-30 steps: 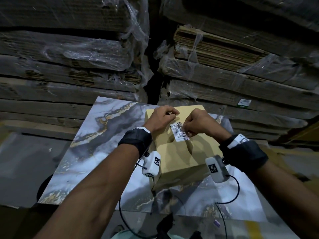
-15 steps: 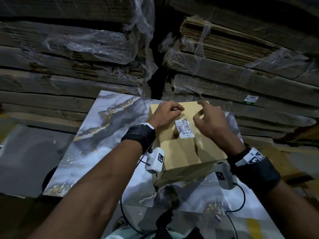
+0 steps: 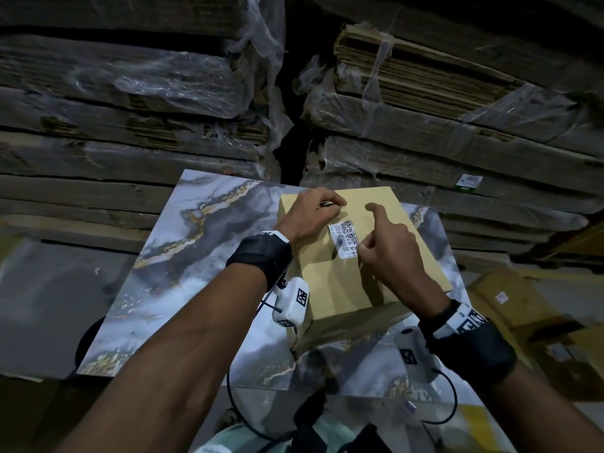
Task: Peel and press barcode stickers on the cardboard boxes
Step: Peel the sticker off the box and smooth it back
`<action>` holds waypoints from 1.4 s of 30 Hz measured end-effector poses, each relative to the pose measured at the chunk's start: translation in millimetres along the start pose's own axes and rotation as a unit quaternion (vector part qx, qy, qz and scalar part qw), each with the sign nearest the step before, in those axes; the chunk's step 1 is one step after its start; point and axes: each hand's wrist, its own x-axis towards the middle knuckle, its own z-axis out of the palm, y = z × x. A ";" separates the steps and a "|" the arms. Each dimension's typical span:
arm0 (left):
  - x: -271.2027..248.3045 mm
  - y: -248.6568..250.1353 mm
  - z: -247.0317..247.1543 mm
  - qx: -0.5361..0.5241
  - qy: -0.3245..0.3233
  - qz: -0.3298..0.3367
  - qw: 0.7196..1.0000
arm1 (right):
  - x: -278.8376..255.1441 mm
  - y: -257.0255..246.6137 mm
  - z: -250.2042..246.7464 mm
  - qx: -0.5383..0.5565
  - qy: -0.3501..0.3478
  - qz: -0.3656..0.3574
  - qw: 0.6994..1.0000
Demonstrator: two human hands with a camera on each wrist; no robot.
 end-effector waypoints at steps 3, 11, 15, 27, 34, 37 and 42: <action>-0.5 -0.8 0.3 0.001 -0.002 0.005 1.000 | 3.3 -4.8 -1.2 -0.006 -0.016 0.006 1.000; -0.9 -1.0 1.5 -0.005 -0.004 0.018 1.000 | 24.4 -7.6 -15.8 0.087 -0.095 0.098 0.987; 0.5 -3.4 2.4 0.001 -0.002 0.023 1.000 | 34.4 -6.1 -23.4 0.138 -0.127 0.172 0.967; -0.5 -4.1 0.9 -0.029 0.005 0.010 1.000 | 32.1 -6.3 -43.9 0.068 -0.056 0.113 0.990; -2.0 0.1 -1.5 -0.130 0.025 -0.030 0.991 | 20.7 -14.9 -13.5 -0.012 -0.110 -0.014 0.994; -0.2 -2.6 -1.4 -0.143 0.032 -0.051 0.988 | 23.8 -9.1 -1.1 -0.026 -0.103 -0.074 0.992; 1.0 -1.7 -4.2 -0.146 0.048 -0.073 0.985 | 40.6 -3.8 5.8 -0.055 -0.155 -0.184 0.969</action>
